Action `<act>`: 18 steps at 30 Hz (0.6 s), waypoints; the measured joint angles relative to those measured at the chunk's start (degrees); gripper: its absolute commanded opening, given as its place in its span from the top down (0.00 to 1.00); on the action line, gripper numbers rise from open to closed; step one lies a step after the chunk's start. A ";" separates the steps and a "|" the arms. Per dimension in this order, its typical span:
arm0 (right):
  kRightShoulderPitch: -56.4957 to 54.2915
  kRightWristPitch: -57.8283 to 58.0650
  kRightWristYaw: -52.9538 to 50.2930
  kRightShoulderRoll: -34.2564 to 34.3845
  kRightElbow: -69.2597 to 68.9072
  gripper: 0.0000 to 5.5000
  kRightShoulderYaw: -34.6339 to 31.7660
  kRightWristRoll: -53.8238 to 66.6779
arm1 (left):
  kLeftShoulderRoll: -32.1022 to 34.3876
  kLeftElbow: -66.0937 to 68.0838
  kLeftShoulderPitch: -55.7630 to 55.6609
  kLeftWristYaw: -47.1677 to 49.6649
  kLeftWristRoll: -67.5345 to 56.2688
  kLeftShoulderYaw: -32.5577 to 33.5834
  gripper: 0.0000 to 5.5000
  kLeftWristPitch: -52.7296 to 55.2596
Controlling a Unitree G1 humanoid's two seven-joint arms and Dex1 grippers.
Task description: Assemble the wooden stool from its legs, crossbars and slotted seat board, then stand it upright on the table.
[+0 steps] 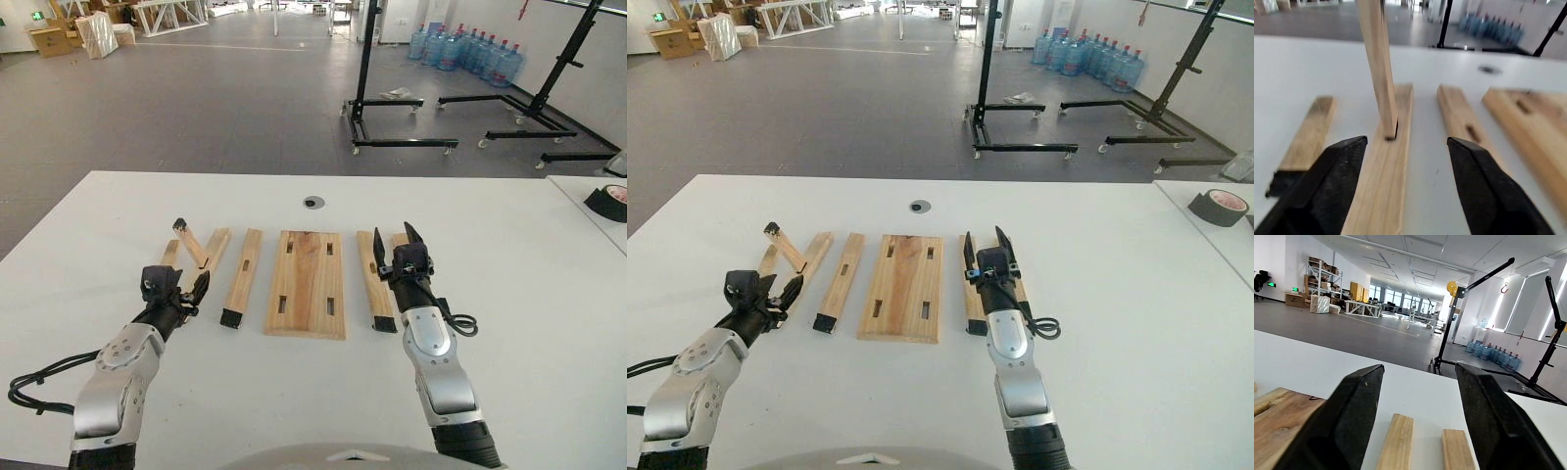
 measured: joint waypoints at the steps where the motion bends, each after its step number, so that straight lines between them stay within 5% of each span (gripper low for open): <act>1: -0.12 0.00 -0.03 0.09 0.04 0.51 0.11 -0.04 | 0.75 1.15 -0.62 -0.06 1.23 -0.74 0.33 0.70; 18: -2.04 3.63 0.11 -0.01 0.29 0.51 -0.69 0.07 | 6.79 11.99 -11.29 -4.54 3.25 -2.59 0.29 12.58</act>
